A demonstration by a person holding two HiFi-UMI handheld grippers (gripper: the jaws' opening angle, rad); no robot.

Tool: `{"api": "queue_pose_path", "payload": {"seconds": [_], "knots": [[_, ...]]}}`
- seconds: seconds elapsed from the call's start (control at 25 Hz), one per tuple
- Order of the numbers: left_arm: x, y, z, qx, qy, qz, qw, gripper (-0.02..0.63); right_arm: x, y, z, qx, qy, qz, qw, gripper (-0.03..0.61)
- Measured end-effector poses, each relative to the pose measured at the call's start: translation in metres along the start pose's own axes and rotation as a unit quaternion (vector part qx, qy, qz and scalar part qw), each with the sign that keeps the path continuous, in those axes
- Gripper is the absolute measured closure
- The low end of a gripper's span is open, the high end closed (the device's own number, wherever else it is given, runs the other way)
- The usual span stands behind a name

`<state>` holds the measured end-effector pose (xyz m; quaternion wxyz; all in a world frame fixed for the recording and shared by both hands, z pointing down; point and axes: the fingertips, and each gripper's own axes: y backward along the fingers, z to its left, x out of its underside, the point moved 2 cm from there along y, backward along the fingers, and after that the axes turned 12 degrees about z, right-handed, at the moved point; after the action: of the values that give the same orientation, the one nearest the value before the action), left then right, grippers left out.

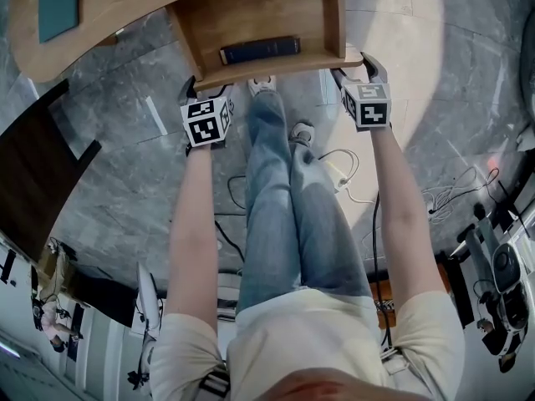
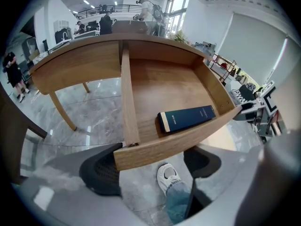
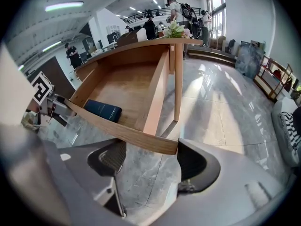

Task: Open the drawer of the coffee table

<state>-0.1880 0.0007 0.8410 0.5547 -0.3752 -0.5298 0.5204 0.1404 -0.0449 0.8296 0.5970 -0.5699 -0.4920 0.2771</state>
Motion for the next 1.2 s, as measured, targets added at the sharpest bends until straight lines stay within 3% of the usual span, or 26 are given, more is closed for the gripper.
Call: {"api": "queue_pose_path", "payload": {"seconds": [0.28, 0.44, 0.52, 0.68, 0.76, 1.04, 1.2], "knots": [[0.001, 0.009, 0.002, -0.024, -0.008, 0.004, 0.9997, 0.202, -0.002, 0.004, 0.004, 0.014, 0.006, 0.013, 1.0, 0.241], [0.01, 0.037, -0.003, -0.02, 0.013, 0.011, 0.9997, 0.202, 0.003, 0.026, 0.01, 0.023, 0.021, 0.034, 0.999, 0.273], [0.008, 0.055, -0.005, -0.018, 0.019, 0.0, 0.9997, 0.21, 0.0, 0.041, 0.014, 0.021, 0.021, 0.027, 0.999, 0.318], [0.002, 0.093, -0.01, -0.025, 0.031, -0.03, 0.9988, 0.264, -0.014, 0.078, 0.027, 0.011, 0.016, -0.006, 1.0, 0.406], [0.004, 0.112, -0.015, -0.032, 0.035, -0.041, 0.998, 0.337, -0.016, 0.097, 0.036, 0.009, 0.019, -0.015, 1.0, 0.437], [0.002, 0.178, -0.039, -0.038, 0.059, -0.088, 0.9936, 0.502, -0.026, 0.168, 0.059, 0.014, 0.008, -0.057, 0.998, 0.554], [0.003, 0.215, -0.057, -0.024, 0.082, -0.117, 0.9894, 0.534, -0.026, 0.212, 0.073, 0.015, 0.004, -0.08, 0.997, 0.575]]}}
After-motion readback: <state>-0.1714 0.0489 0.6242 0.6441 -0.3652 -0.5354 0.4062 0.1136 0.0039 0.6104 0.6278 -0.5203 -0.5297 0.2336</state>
